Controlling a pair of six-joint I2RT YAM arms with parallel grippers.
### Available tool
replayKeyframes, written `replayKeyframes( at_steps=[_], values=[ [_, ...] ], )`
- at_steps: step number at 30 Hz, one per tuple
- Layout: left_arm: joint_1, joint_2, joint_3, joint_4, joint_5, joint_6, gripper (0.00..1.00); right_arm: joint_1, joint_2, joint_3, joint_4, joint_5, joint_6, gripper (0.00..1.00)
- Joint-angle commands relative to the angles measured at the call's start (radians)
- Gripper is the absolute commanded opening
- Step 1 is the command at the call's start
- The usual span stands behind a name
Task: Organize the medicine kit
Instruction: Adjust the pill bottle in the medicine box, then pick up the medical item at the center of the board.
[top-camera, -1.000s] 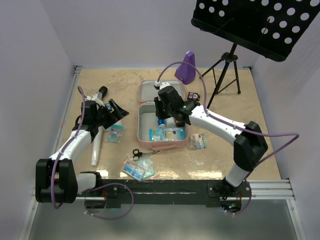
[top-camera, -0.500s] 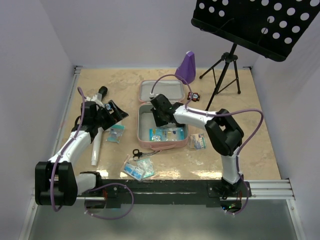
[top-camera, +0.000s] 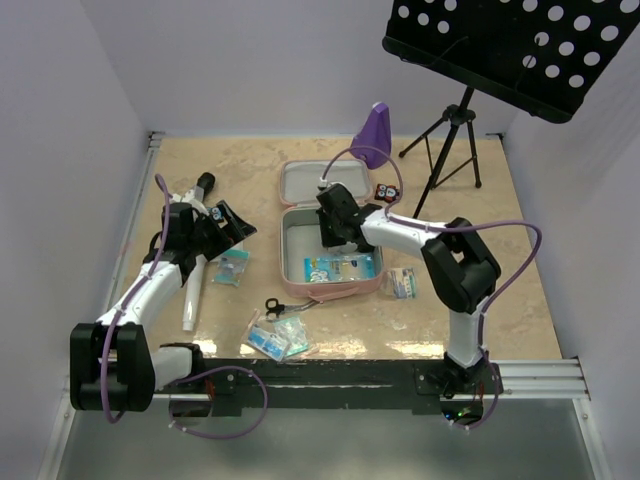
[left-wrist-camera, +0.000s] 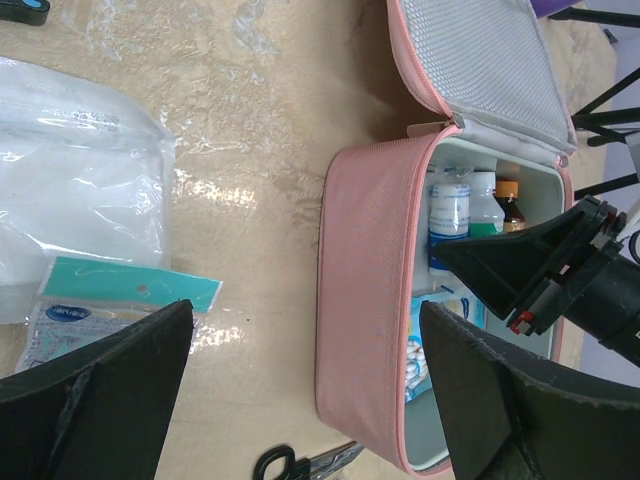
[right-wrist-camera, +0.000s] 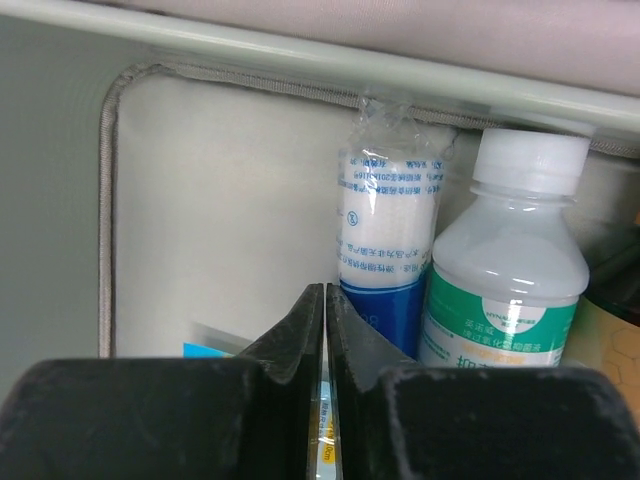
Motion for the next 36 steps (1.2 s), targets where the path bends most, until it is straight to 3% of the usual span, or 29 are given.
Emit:
replayKeyframes(
  at_steps=[1,8,10,13,19,24,28,31,36],
  values=[
    [0.0,-0.015,0.016,0.004,-0.008,0.018,1.0,-0.015,-0.096,-0.013,0.052,0.017,-0.003,0.11],
    [-0.002,-0.03,0.034,-0.011,-0.015,0.027,1.0,0.007,-0.203,0.01,0.036,-0.028,-0.057,0.31],
    [0.0,-0.03,0.04,-0.017,-0.017,0.029,1.0,0.04,-0.243,0.01,0.033,-0.03,-0.091,0.32],
    [0.0,-0.049,0.051,-0.04,-0.038,0.047,1.0,0.144,-0.298,0.022,-0.002,0.087,-0.135,0.37],
    [0.001,-0.151,0.077,-0.166,-0.208,0.087,1.0,0.269,-0.465,-0.103,0.051,0.178,-0.145,0.42],
    [0.003,-0.225,0.069,-0.198,-0.302,0.064,1.0,0.289,-0.617,-0.27,0.196,0.153,-0.129,0.73],
    [0.003,-0.19,0.086,-0.249,-0.399,0.027,0.99,0.29,-0.642,-0.339,0.255,0.155,-0.054,0.8],
    [0.003,-0.17,0.073,-0.253,-0.393,0.042,0.99,0.287,-0.701,-0.457,0.416,0.096,-0.039,0.9],
    [0.0,-0.141,0.07,-0.282,-0.275,0.105,0.86,0.284,-0.714,-0.478,0.415,0.0,-0.071,0.95]
  ],
)
